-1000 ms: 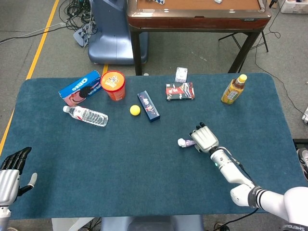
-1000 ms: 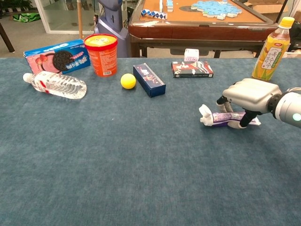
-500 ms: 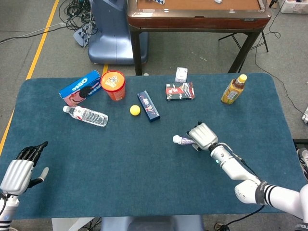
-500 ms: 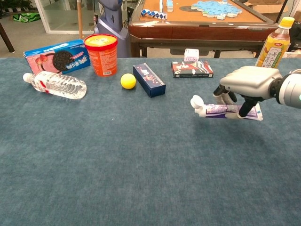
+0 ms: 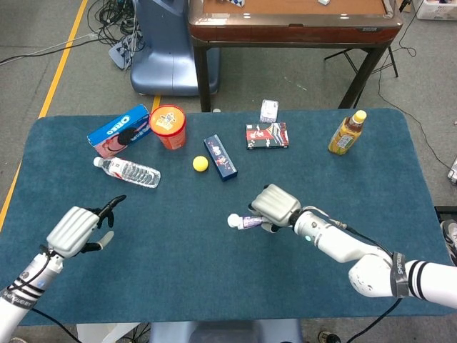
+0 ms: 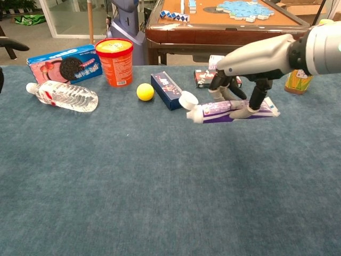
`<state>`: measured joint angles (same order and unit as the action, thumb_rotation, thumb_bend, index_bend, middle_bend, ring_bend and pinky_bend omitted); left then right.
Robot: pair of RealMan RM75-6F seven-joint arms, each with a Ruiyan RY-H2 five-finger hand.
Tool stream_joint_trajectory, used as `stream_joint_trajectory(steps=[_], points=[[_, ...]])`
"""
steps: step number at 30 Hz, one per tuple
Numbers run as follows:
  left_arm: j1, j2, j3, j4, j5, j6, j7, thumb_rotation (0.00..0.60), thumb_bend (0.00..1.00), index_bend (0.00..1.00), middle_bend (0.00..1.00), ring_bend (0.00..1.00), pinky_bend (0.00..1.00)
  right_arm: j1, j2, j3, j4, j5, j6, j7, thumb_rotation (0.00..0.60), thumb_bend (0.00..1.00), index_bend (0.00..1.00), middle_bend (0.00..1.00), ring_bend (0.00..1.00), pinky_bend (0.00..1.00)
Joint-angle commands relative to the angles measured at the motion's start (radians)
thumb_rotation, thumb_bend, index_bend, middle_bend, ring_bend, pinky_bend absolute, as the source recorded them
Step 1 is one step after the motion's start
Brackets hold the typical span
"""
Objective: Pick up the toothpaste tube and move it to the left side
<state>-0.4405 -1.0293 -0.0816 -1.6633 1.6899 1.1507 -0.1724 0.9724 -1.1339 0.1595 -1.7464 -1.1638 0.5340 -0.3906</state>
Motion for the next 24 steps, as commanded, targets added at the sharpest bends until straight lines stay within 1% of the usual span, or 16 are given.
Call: stream_joint_trajectory(steps=[1, 4, 8, 13, 18, 24], points=[[-0.076, 0.016, -0.005, -0.034, 0.028, -0.084, -0.016, 0.600, 0.44, 0.03, 0.69, 0.74, 0.80, 0.049, 0.003, 0.003, -0.018, 0.042, -0.032, -0.014, 0.600, 0.71, 0.82, 0.76, 0.56, 0.35], [-0.126, 0.013, -0.004, -0.059, 0.046, -0.135, -0.003, 0.600, 0.44, 0.04, 0.72, 0.77, 0.82, 0.092, -0.009, -0.003, -0.016, 0.081, -0.045, -0.031, 0.600, 0.72, 0.83, 0.77, 0.57, 0.36], [-0.181, 0.002, -0.002, -0.096, 0.060, -0.191, 0.044, 0.600, 0.44, 0.05, 0.75, 0.79, 0.83, 0.148, -0.029, -0.015, -0.007, 0.140, -0.055, -0.045, 0.600, 0.74, 0.85, 0.78, 0.58, 0.36], [-0.230, -0.013, -0.001, -0.140, 0.053, -0.253, 0.110, 0.600, 0.44, 0.07, 0.80, 0.83, 0.87, 0.206, -0.055, -0.032, 0.008, 0.188, -0.058, -0.059, 0.600, 0.74, 0.86, 0.80, 0.59, 0.36], [-0.268, -0.032, 0.002, -0.162, 0.041, -0.294, 0.152, 0.600, 0.44, 0.08, 0.81, 0.84, 0.88, 0.258, -0.084, -0.058, 0.026, 0.231, -0.048, -0.077, 0.600, 0.75, 0.86, 0.80, 0.60, 0.36], [-0.303, -0.062, 0.003, -0.163, 0.020, -0.320, 0.175, 0.600, 0.44, 0.08, 0.81, 0.84, 0.88, 0.301, -0.104, -0.080, 0.028, 0.266, -0.021, -0.089, 0.600, 0.75, 0.86, 0.80, 0.60, 0.36]])
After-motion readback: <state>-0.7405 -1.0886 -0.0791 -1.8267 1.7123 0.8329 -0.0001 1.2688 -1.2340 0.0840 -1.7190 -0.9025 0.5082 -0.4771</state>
